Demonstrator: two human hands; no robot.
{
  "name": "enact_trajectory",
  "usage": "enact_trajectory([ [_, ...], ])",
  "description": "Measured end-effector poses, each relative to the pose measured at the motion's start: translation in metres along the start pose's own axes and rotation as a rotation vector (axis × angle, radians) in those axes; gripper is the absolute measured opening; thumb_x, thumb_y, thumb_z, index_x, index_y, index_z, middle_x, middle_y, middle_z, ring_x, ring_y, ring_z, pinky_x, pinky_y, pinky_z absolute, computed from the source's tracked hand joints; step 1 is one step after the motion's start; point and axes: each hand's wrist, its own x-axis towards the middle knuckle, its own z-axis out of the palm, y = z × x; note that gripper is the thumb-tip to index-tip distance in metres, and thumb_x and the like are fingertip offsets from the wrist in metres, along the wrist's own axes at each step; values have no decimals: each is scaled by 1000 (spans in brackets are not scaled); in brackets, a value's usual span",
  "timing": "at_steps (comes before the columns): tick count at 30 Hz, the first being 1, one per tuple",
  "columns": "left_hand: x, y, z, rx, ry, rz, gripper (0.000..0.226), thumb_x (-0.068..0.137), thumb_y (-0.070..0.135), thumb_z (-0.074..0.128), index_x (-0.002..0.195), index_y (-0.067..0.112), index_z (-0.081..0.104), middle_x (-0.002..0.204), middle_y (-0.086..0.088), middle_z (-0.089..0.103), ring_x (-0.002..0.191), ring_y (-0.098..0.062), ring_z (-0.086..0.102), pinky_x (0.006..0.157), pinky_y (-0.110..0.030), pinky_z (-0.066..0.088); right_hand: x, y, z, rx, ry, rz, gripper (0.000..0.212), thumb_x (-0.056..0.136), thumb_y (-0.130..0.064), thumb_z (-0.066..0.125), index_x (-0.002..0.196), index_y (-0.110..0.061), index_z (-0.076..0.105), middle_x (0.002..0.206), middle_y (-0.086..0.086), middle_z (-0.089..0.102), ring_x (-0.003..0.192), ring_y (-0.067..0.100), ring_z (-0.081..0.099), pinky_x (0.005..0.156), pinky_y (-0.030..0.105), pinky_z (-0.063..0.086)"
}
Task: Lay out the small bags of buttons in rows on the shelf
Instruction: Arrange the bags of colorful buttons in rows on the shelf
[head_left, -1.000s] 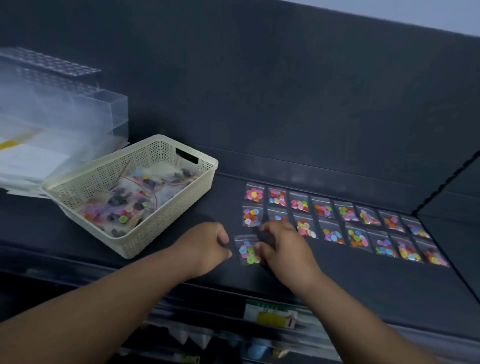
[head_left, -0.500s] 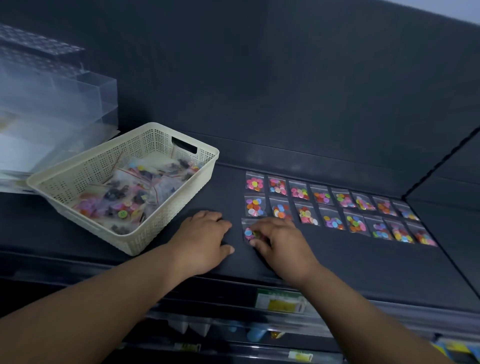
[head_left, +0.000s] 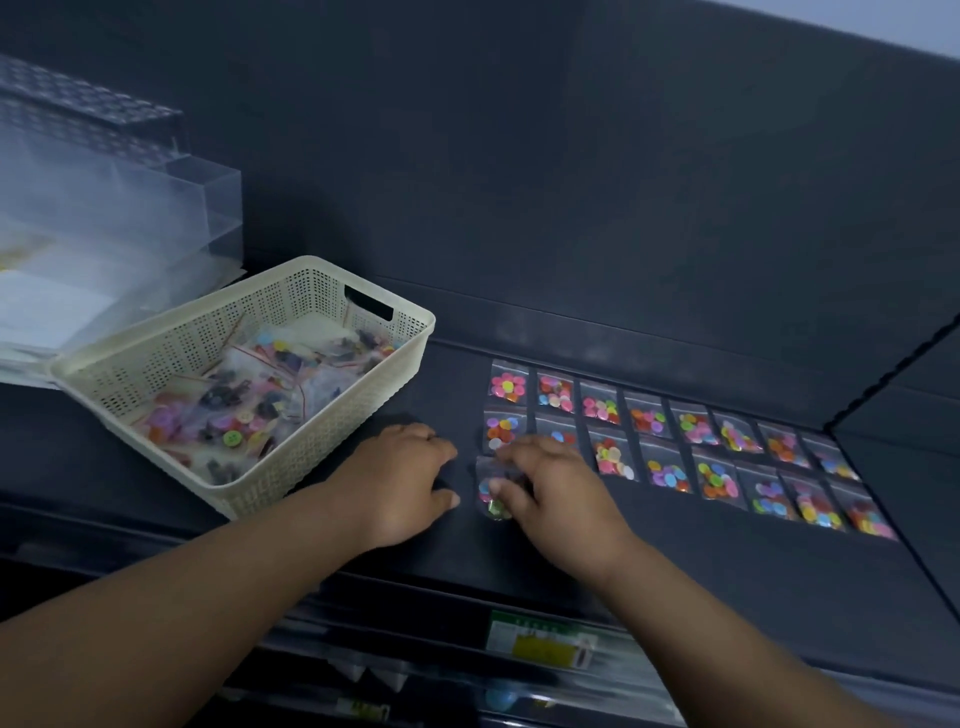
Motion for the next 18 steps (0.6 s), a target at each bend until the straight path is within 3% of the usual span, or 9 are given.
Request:
enact_trajectory([
  [5,4,9,-20,28,206,38,49,88,41,57,133,23,48,133,3,48,123,-16,43,104,-32,36,18,-3,-22,-33,36,-104,38,92,-29,56,128,-19,56,129,-1,52,121,18,42,93,15,28],
  [8,5,9,-37,164,336,75,46,84,38,60,125,18,57,124,-3,57,117,-23,50,102,-37,39,30,-7,-31,-74,41,-176,42,92,-30,56,132,-19,53,134,0,50,123,21,41,101,23,30],
  [11,-1,5,-54,242,400,14,48,77,40,56,117,14,63,117,-10,61,112,-31,55,98,-44,43,44,-14,-37,-105,39,-265,44,92,-32,56,134,-18,51,136,2,49,124,22,40,105,29,31],
  [18,-35,-31,-83,261,479,-220,49,84,34,64,129,15,56,131,-10,55,123,-29,47,104,-39,34,76,-53,-39,-110,6,-432,46,93,-37,52,136,-22,46,140,-3,44,128,20,35,108,31,29],
])
